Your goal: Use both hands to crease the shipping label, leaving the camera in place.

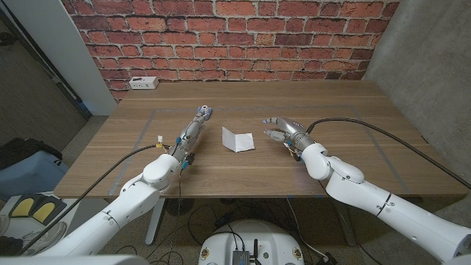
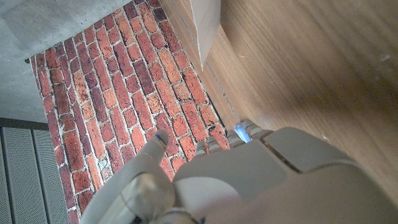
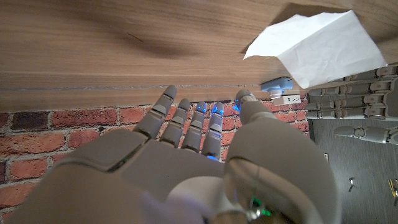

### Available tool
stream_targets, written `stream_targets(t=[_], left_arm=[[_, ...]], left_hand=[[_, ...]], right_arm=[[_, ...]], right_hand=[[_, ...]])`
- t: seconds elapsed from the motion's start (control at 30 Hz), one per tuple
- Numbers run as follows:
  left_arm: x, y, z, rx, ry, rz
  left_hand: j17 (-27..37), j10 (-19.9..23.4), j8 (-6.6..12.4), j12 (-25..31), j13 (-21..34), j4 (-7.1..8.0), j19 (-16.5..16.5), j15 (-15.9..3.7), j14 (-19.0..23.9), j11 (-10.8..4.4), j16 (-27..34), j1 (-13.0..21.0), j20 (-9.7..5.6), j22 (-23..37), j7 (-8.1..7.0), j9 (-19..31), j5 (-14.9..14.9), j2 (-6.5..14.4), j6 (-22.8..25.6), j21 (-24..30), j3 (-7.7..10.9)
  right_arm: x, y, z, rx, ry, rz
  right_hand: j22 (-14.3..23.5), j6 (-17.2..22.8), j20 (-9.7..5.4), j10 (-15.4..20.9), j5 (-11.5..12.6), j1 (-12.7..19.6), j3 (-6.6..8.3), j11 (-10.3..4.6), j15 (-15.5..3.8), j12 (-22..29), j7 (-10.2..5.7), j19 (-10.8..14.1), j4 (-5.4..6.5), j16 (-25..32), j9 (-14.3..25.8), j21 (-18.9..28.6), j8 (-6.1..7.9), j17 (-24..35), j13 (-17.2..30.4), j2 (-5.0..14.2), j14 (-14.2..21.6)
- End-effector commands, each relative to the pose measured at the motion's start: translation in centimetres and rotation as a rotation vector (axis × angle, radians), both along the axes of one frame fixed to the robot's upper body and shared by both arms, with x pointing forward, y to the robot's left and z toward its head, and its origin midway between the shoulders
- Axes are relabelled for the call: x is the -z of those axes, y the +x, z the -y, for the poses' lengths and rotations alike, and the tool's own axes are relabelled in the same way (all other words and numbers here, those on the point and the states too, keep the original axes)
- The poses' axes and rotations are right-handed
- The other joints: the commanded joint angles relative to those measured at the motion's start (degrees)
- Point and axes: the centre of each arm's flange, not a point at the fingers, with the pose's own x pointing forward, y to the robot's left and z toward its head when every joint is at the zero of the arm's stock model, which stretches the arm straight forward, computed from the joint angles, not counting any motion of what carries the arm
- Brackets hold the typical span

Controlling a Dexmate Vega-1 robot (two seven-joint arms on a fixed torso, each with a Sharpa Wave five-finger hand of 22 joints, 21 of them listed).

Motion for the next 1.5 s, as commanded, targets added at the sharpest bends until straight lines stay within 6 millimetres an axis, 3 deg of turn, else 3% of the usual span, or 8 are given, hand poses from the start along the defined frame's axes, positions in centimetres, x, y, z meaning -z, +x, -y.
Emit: stream_targets(t=[0.03,0.27,0.5,0.7,0.8,0.83,0.97,1.5], left_arm=[[0.7,0.2,0.3,0.028,0.012,-0.016],[0.8,0.3,0.8,0.05,0.018,-0.016],[1.0,0.4,1.3,0.063,0.007,-0.011],[0.9,0.2,1.5,0.062,0.008,-0.001],[1.0,0.0,1.6,0.057,0.004,-0.001],[1.1,-0.1,1.6,0.052,0.002,-0.001],[1.3,-0.4,1.7,0.039,-0.014,0.003],[1.7,-1.0,1.7,0.03,-0.036,0.012]], left_hand=[[0.33,-0.93,-0.08,-0.08,0.11,-0.22,0.52,-1.86,-2.73,0.15,-0.13,0.44,-0.79,0.09,0.22,0.32,-0.24,-0.18,0.02,-0.28,-0.1],[0.26,-0.58,-0.01,-0.01,0.11,-0.56,0.95,-1.77,-2.39,-0.33,-0.07,0.77,-0.89,0.06,0.38,0.31,-0.28,-0.13,0.24,-0.32,-0.04],[0.19,0.7,0.28,0.33,0.1,-1.29,3.08,-1.43,-0.86,0.48,0.24,1.48,-0.97,0.02,0.93,0.31,-0.37,-0.05,1.4,0.24,0.11],[0.14,2.05,0.41,0.62,0.09,-2.02,5.01,-1.11,0.31,1.72,0.28,2.34,-0.48,0.04,1.38,0.31,-0.47,0.37,2.48,0.75,0.45],[0.13,2.64,0.39,0.63,0.07,-2.64,6.04,-0.6,1.2,1.66,0.32,3.42,0.08,0.03,1.86,0.31,-0.23,1.42,2.94,0.97,1.2],[0.11,3.23,0.42,0.67,0.05,-3.4,6.73,-0.36,1.73,2.85,0.27,4.63,0.47,0.0,2.15,0.31,0.24,2.17,3.38,1.06,2.04],[0.06,5.71,0.54,1.05,0.02,-5.67,9.51,-0.22,4.24,3.64,0.48,7.29,0.22,-0.05,2.24,0.27,1.13,2.18,5.19,1.67,3.34],[0.01,7.72,0.57,1.21,0.01,-7.22,12.13,0.24,6.45,3.43,0.47,8.74,0.63,-0.01,3.5,0.26,1.37,1.59,6.89,2.32,3.5]], right_arm=[[0.3,0.2,-1.0,-0.007,-0.041,-0.051],[0.3,0.6,-1.8,-0.019,-0.064,-0.063],[0.4,0.9,-2.3,-0.033,-0.088,-0.074],[0.4,0.9,-2.7,-0.048,-0.105,-0.079],[0.5,0.9,-2.9,-0.06,-0.115,-0.084],[0.5,0.9,-3.0,-0.063,-0.12,-0.087],[0.7,0.9,-3.3,-0.077,-0.135,-0.095],[1.1,0.6,-4.1,-0.094,-0.178,-0.107]], right_hand=[[0.23,-1.18,-0.17,-0.92,-0.21,-0.94,-0.48,0.22,-1.99,-0.33,0.22,-0.16,0.68,-0.31,0.12,-0.13,-0.44,0.37,0.25,0.41,-1.04],[0.24,-1.4,-0.25,-1.32,-0.25,-1.24,-0.74,0.1,-2.09,-0.44,0.24,-0.48,0.9,-0.51,0.13,-0.29,-0.5,0.41,0.27,0.43,-1.65],[0.24,-1.34,-0.53,-1.52,-0.22,-1.17,-0.83,-1.05,-2.08,-0.45,-0.01,-0.71,0.83,-0.63,0.13,-0.41,-0.43,0.37,0.27,0.45,-1.97],[0.24,-1.21,-0.56,-1.51,-0.2,-1.05,-0.85,-1.03,-2.08,-0.42,-0.08,-0.73,0.71,-0.69,0.13,-0.44,-0.37,0.32,0.27,0.4,-2.09],[0.24,-1.24,-0.58,-1.54,-0.21,-1.0,-0.92,-0.97,-2.12,-0.42,-0.13,-0.86,0.62,-0.77,0.13,-0.5,-0.37,0.29,0.27,0.28,-2.28],[0.24,-1.24,-0.57,-1.54,-0.22,-0.99,-0.94,-1.01,-2.16,-0.41,-0.13,-0.92,0.6,-0.79,0.13,-0.52,-0.37,0.28,0.27,0.26,-2.32],[0.24,-1.42,-0.54,-1.62,-0.26,-0.99,-1.1,-1.1,-2.16,-0.43,-0.15,-1.01,0.48,-0.88,0.12,-0.57,-0.43,0.22,0.27,-0.01,-2.54],[0.23,-1.49,-0.8,-1.8,-0.38,-0.75,-1.45,-1.39,-2.46,-0.45,-0.43,-1.47,0.0,-1.15,0.11,-0.75,-0.42,0.07,0.26,-0.51,-3.23]])
